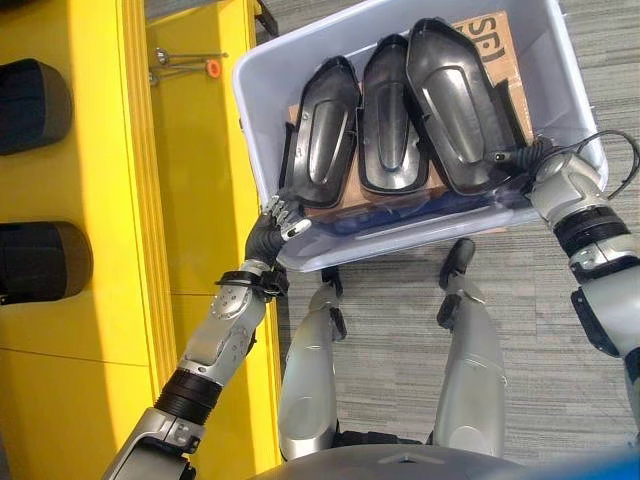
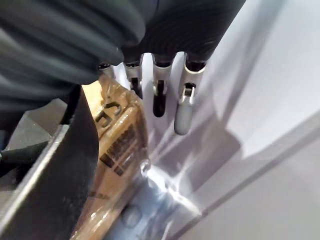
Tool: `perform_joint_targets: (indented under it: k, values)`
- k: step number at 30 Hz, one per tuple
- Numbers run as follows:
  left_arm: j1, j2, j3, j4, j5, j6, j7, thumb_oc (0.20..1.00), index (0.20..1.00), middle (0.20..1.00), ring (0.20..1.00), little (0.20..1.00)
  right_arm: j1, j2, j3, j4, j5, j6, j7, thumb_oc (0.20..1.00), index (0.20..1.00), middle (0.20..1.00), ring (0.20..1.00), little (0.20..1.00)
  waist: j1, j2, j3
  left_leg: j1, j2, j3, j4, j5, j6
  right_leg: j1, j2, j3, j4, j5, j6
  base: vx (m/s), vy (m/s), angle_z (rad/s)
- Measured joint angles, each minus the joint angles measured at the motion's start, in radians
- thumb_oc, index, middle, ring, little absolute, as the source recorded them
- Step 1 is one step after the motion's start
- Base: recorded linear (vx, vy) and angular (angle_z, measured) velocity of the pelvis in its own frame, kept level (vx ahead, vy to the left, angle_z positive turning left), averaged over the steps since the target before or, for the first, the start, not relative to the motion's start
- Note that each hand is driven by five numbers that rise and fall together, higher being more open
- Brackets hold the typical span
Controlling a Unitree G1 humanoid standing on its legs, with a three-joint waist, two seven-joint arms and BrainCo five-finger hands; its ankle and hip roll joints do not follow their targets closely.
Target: Move parts from the plastic box to the shelf.
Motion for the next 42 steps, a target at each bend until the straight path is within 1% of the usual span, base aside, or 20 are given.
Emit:
perform_joint_targets:
  k: [3, 4, 5, 9, 12, 13, 18, 19, 22, 26, 30, 31, 34, 38, 39, 40, 42]
  values:
    - [0.000, 0.000, 0.002, 0.008, 0.000, 0.001, -0.003, 1.000, 1.000, 1.000, 1.000, 1.000, -0.016, -0.001, 0.001, 0.030, 0.011, -0.001, 0.015, 1.000, 1.000, 1.000, 1.000, 1.000, 0.008, 0.000, 0.000, 0.000, 0.000, -0.002, 0.001, 0.000, 0.000, 0.001, -0.001, -0.001, 0.001, 0.000, 0.000, 0.00, 0.000, 0.00]
    - [0.000, 0.000, 0.005, 0.008, 0.000, 0.001, -0.003, 1.000, 1.000, 1.000, 1.000, 1.000, -0.016, -0.003, 0.000, 0.034, 0.016, -0.001, 0.018, 0.752, 0.752, 0.752, 0.752, 0.752, 0.010, 0.000, 0.000, 0.000, 0.000, -0.004, 0.001, 0.000, 0.000, 0.003, -0.001, -0.003, 0.001, 0.000, 0.000, 0.01, -0.011, 0.03]
    - [0.000, 0.000, 0.008, 0.009, 0.000, 0.001, -0.003, 1.000, 1.000, 1.000, 1.000, 1.000, -0.016, -0.005, 0.000, 0.039, 0.022, -0.002, 0.023, 0.200, 0.200, 0.200, 0.200, 0.200, 0.012, 0.000, 0.000, 0.001, 0.000, -0.005, 0.001, 0.000, 0.000, 0.005, -0.001, -0.004, 0.000, 0.000, 0.000, 0.01, -0.011, 0.03]
    - [0.000, 0.000, 0.009, 0.014, 0.000, 0.002, -0.014, 1.000, 1.000, 1.000, 1.000, 1.000, -0.017, -0.013, -0.002, 0.057, 0.040, -0.030, 0.050, 0.200, 0.200, 0.200, 0.200, 0.200, 0.010, 0.000, 0.000, 0.000, 0.003, -0.013, 0.003, 0.001, -0.001, 0.011, -0.001, -0.014, 0.000, -0.002, -0.002, 0.02, -0.006, 0.02]
    - [-0.001, 0.000, 0.009, 0.014, 0.000, 0.004, -0.020, 1.000, 1.000, 1.000, 1.000, 1.000, -0.013, -0.021, -0.002, 0.056, 0.063, -0.045, 0.046, 0.200, 0.200, 0.200, 0.200, 0.200, 0.011, 0.000, 0.000, 0.000, 0.004, -0.015, 0.003, 0.001, -0.001, 0.011, 0.000, -0.018, 0.000, -0.003, -0.003, 0.00, 0.000, 0.00]
    - [-0.001, 0.000, 0.009, 0.014, 0.000, 0.004, -0.021, 1.000, 1.000, 1.000, 1.000, 1.000, -0.010, -0.025, -0.005, 0.066, 0.121, -0.073, 0.011, 0.200, 0.200, 0.200, 0.200, 0.200, 0.011, -0.001, 0.001, 0.000, 0.005, -0.015, 0.002, 0.001, -0.001, 0.011, 0.000, -0.019, 0.000, -0.003, -0.003, 0.00, 0.000, 0.00]
    - [-0.002, 0.000, 0.012, 0.014, -0.001, 0.005, -0.022, 1.000, 1.000, 1.000, 1.000, 1.000, -0.002, -0.031, -0.049, 0.076, 0.250, -0.120, -0.065, 0.200, 0.200, 0.200, 0.200, 0.200, 0.009, -0.001, 0.001, 0.000, 0.005, -0.015, 0.002, 0.001, -0.001, 0.012, 0.000, -0.021, 0.000, -0.003, -0.003, 0.00, 0.000, 0.00]
    - [-0.001, 0.000, 0.016, 0.014, -0.001, 0.005, -0.023, 1.000, 1.000, 1.000, 1.000, 1.000, 0.014, -0.031, -0.074, 0.076, 0.268, -0.138, -0.082, 0.200, 0.200, 0.200, 0.200, 0.200, 0.009, -0.001, 0.001, 0.000, 0.005, -0.015, 0.002, 0.001, -0.001, 0.012, 0.001, -0.021, -0.001, -0.003, -0.003, 0.00, 0.000, 0.00]
    - [-0.001, 0.000, 0.018, 0.014, -0.001, 0.005, -0.023, 1.000, 1.000, 1.000, 1.000, 1.000, 0.032, -0.033, -0.085, 0.074, 0.313, -0.181, -0.099, 0.200, 0.200, 0.200, 0.200, 0.200, 0.008, -0.001, 0.001, 0.001, 0.005, -0.015, 0.001, 0.001, -0.001, 0.012, 0.001, -0.021, -0.001, -0.003, -0.004, 0.00, 0.000, 0.00]
    - [-0.001, 0.000, 0.019, 0.014, -0.001, 0.005, -0.023, 1.000, 1.000, 1.000, 1.000, 1.000, 0.078, -0.040, -0.121, 0.057, 0.411, -0.270, -0.101, 0.200, 0.200, 0.200, 0.200, 0.200, 0.002, -0.001, 0.001, 0.004, 0.006, -0.013, -0.002, 0.001, -0.001, 0.014, 0.002, -0.021, -0.001, -0.003, -0.004, 0.00, 0.000, 0.00]
    - [0.033, -0.001, 0.043, 0.014, -0.003, 0.005, -0.029, 1.000, 1.000, 1.000, 1.000, 1.000, 0.227, -0.039, -0.199, -0.085, 0.560, -0.375, -0.117, 0.200, 0.200, 0.200, 0.200, 0.200, -0.016, 0.003, 0.012, 0.053, 0.007, -0.001, -0.038, 0.007, -0.006, 0.045, 0.009, -0.021, -0.013, -0.003, -0.006, 0.00, 0.008, -0.05]
    - [0.044, -0.001, 0.050, 0.014, -0.005, 0.005, -0.030, 1.000, 1.000, 1.000, 1.000, 1.000, 0.257, -0.037, -0.199, -0.115, 0.571, -0.396, -0.118, 0.200, 0.200, 0.200, 0.200, 0.200, -0.019, 0.003, 0.012, 0.064, 0.007, 0.006, -0.044, 0.008, -0.006, 0.050, 0.011, -0.020, -0.015, -0.003, -0.008, 0.00, 0.014, -0.15]
    - [0.067, -0.002, 0.073, 0.012, -0.008, 0.004, -0.039, 1.000, 1.000, 1.000, 1.000, 1.000, 0.345, -0.026, -0.200, -0.239, 0.610, -0.431, -0.120, 0.200, 0.200, 0.200, 0.200, 0.200, -0.036, 0.004, 0.014, 0.083, 0.010, 0.012, -0.057, 0.009, -0.008, 0.062, 0.017, -0.019, -0.019, -0.003, -0.011, -0.01, 0.015, -0.07]
    - [0.072, -0.013, 0.089, -0.003, -0.008, 0.003, -0.039, 1.000, 1.000, 1.000, 1.000, 1.000, 0.470, 0.018, -0.222, -0.453, 0.648, -0.460, -0.126, 0.200, 0.200, 0.200, 0.200, 0.200, -0.049, 0.005, 0.024, 0.121, 0.011, 0.026, -0.082, 0.015, -0.013, 0.081, 0.023, -0.014, -0.022, -0.005, -0.012, -0.02, 0.016, -0.07]
    - [0.087, -0.017, 0.095, -0.014, -0.008, 0.002, -0.039, 1.000, 1.000, 1.000, 1.000, 1.000, 0.507, 0.051, -0.226, -0.541, 0.673, -0.482, -0.128, 0.200, 0.200, 0.200, 0.200, 0.200, -0.066, 0.005, 0.030, 0.148, 0.011, 0.034, -0.091, 0.015, -0.013, 0.103, 0.027, -0.010, -0.028, -0.006, -0.011, -0.02, 0.012, -0.16]
    - [0.090, -0.018, 0.096, -0.018, -0.008, 0.000, -0.039, 1.000, 1.000, 1.000, 1.000, 1.000, 0.535, 0.080, -0.226, -0.606, 0.688, -0.505, -0.127, 0.200, 0.200, 0.200, 0.200, 0.200, -0.069, 0.005, 0.030, 0.172, 0.011, 0.040, -0.095, 0.013, -0.010, 0.120, 0.031, -0.002, -0.028, -0.009, -0.008, -0.02, 0.008, -0.15]
    - [0.091, -0.021, 0.096, -0.018, -0.008, -0.001, -0.039, 1.000, 1.000, 1.000, 1.000, 1.000, 0.542, 0.113, -0.224, -0.639, 0.706, -0.535, -0.127, 0.200, 0.200, 0.200, 0.200, 0.200, -0.073, 0.005, 0.030, 0.197, 0.012, 0.047, -0.106, 0.012, -0.008, 0.135, 0.033, 0.002, -0.029, -0.014, -0.003, -0.01, 0.001, -0.09]
